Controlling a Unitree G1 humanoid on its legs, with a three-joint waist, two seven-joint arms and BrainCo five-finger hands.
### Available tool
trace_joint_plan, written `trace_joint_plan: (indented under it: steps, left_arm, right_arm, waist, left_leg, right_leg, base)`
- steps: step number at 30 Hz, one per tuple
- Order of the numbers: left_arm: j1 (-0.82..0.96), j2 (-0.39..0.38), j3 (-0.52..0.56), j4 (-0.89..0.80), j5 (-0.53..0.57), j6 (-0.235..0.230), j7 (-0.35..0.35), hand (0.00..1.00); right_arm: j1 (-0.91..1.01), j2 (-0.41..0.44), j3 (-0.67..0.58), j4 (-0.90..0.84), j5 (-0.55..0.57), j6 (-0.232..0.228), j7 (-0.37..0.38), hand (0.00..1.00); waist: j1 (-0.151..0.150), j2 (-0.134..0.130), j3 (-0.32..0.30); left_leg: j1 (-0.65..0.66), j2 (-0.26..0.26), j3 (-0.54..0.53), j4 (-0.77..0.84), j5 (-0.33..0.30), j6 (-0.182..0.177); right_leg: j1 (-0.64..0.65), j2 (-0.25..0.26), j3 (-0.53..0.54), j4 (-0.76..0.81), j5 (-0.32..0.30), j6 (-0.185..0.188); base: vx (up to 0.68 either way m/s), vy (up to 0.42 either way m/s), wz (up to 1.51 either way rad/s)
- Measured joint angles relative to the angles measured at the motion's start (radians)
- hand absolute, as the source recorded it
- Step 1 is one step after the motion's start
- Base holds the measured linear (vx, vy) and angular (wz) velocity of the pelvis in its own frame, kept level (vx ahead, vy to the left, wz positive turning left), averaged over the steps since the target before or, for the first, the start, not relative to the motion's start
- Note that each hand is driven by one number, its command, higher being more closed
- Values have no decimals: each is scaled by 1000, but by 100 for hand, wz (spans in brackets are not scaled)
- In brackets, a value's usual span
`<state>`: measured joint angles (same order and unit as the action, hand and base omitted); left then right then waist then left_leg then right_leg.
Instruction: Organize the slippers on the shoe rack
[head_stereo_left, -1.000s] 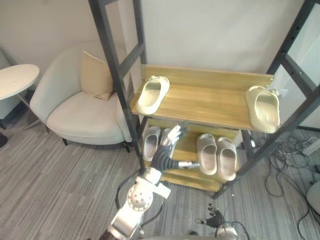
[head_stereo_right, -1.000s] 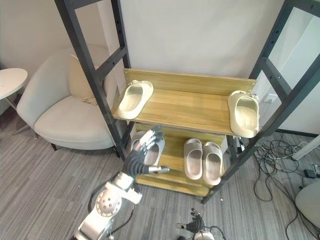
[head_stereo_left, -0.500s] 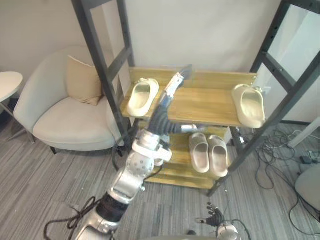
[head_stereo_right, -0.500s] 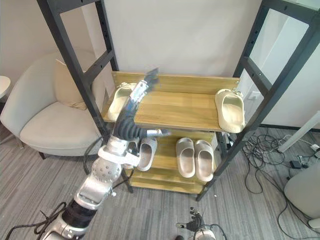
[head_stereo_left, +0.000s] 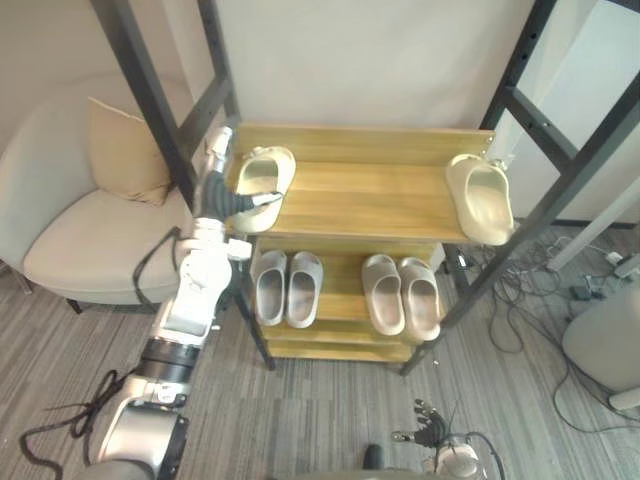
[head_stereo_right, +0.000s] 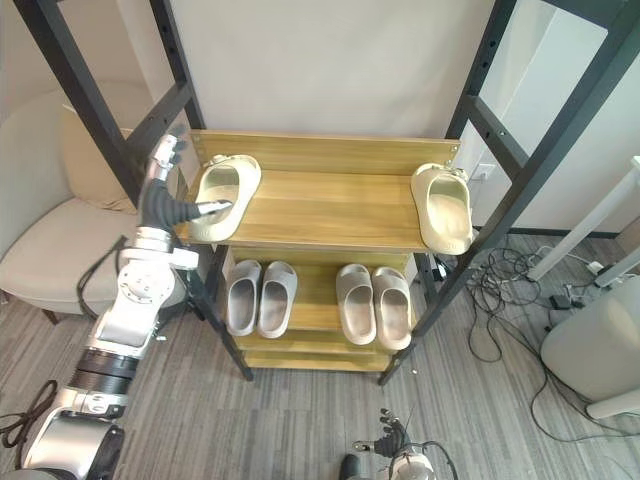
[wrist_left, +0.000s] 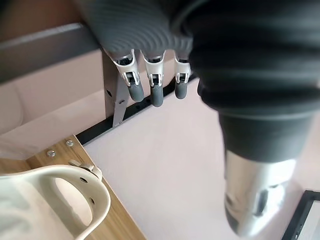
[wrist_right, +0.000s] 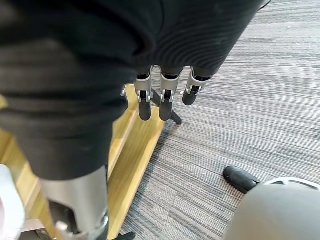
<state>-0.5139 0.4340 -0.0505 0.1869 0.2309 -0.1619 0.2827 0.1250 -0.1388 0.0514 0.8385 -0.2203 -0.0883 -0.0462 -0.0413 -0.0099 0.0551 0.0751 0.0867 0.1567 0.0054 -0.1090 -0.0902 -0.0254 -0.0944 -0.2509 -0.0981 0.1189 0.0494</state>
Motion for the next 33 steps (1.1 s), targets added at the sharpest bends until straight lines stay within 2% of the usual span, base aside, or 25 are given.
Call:
trace_joint_plan:
  steps: [5, 14, 23, 26, 33]
  left_arm:
    - [-87, 34, 18, 72, -1, 14, 6, 0]
    - [-201, 68, 16, 207, -36, 26, 16, 0]
    - [-282, 103, 14, 313, -35, 57, 38, 0]
    - [-342, 142, 14, 342, -35, 62, 38, 0]
    - [-401, 188, 11, 395, -34, 64, 18, 0]
  right_arm:
    - [0, -1, 0, -39, 0, -1, 3, 0]
    - [-8, 1, 0, -42, 2, -1, 6, 0]
    - [-6, 2, 13, -80, 4, -2, 7, 0]
    - [-5, 2, 24, -101, 7, -3, 8, 0]
    - [1, 2, 38, -122, 26, -8, 9, 0]
  waist:
    - [-9, 9, 30]
    - [-20, 16, 48]
    - [-14, 10, 67]
    - [-14, -7, 76]
    - [-18, -25, 87]
  left_leg:
    - [-11, -2, 3, -1, -1, 2]
    - [-49, -7, 0, -1, -5, 7]
    - [-114, -12, 26, 34, -8, 12]
    - [-147, -13, 37, 55, -9, 13]
    - [-193, -8, 50, 88, -10, 10]
  right_leg:
    - [-20, 1, 13, 0, 4, 0]
    - [-67, 0, 28, 1, 10, -3]
    - [-133, -4, 75, 7, 42, -11]
    - [-164, -6, 98, 2, 59, -11]
    - [-206, -6, 120, 0, 79, -18]
  base:
    - [-9, 0, -9]
    - [9, -8, -5]
    - [-34, -18, -10]
    - [-120, -34, -12]
    - [-92, -24, -7]
